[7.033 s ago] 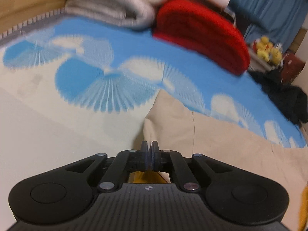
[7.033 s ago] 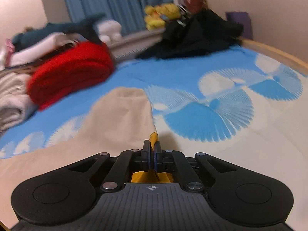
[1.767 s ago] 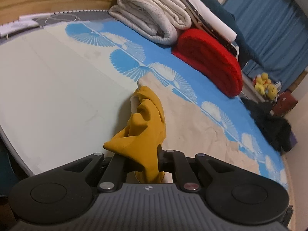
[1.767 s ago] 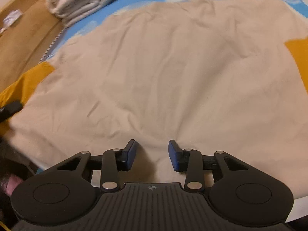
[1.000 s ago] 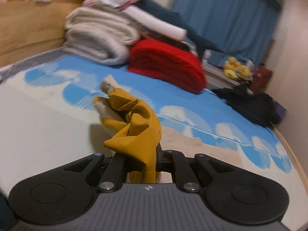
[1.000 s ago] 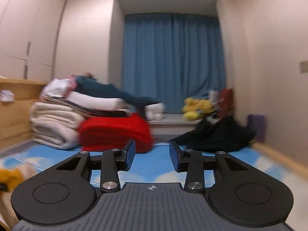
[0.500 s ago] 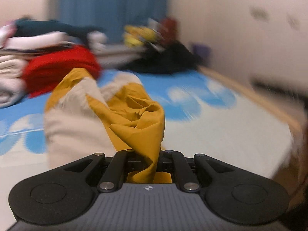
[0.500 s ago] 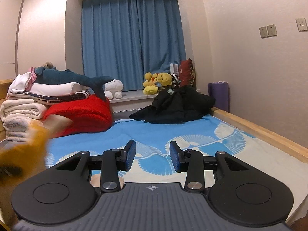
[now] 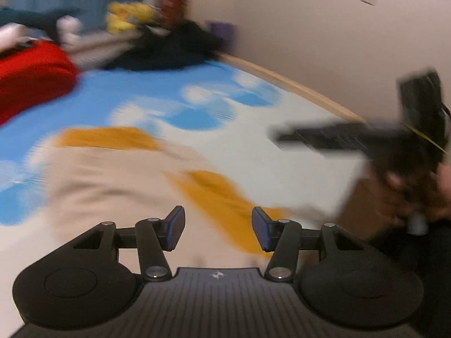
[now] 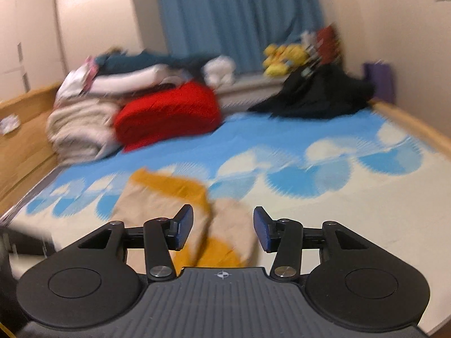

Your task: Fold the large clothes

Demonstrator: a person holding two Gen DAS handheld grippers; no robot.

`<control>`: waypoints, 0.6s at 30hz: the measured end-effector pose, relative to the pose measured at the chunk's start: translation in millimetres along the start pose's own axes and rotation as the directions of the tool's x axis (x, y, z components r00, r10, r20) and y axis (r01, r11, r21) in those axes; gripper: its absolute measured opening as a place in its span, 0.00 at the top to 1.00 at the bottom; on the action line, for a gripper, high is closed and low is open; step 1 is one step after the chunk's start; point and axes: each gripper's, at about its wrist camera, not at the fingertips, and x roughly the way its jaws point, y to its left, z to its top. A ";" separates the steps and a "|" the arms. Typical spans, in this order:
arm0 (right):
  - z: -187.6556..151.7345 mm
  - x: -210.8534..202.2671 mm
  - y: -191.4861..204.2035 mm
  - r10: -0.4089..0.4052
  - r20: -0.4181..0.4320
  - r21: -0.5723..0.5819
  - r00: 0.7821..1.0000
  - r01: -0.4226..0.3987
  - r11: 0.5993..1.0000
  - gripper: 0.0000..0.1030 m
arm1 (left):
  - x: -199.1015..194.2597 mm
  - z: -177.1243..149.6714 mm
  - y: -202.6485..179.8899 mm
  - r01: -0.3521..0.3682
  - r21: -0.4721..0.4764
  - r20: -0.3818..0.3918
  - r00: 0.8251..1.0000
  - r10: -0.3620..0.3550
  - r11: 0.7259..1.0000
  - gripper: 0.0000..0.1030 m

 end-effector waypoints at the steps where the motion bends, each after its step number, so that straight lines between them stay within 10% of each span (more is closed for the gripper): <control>1: -2.1 6.8 5.3 0.025 -0.036 -0.003 0.999 -0.025 1.000 0.51 | -1.2 -3.3 13.7 -0.049 -0.018 0.012 0.999 0.049 0.999 0.44; 4: -13.6 29.4 23.4 0.082 -0.186 -0.003 0.979 -0.084 0.996 0.49 | 5.3 -16.8 56.8 -0.207 -0.154 -0.047 0.978 0.202 0.966 0.45; 9: -46.4 69.2 45.6 -0.069 -0.448 -0.110 0.891 0.021 0.994 0.52 | 7.5 -19.1 89.1 -0.292 -0.272 -0.072 0.956 0.284 0.917 0.44; 11: -53.2 73.1 49.7 -0.079 -0.470 -0.129 0.879 0.020 0.991 0.79 | 9.2 -22.4 99.4 -0.293 -0.305 -0.115 0.956 0.270 0.906 0.44; 14: -49.1 65.4 54.8 -0.037 -0.432 -0.134 0.901 -0.024 0.991 0.98 | 8.2 -24.4 103.1 -0.279 -0.329 -0.138 0.959 0.246 0.902 0.44; 18: -16.5 15.5 33.5 0.115 -0.172 0.035 0.978 -0.110 0.993 0.99 | -4.4 -33.6 98.3 -0.260 -0.315 -0.143 0.964 0.225 0.913 0.44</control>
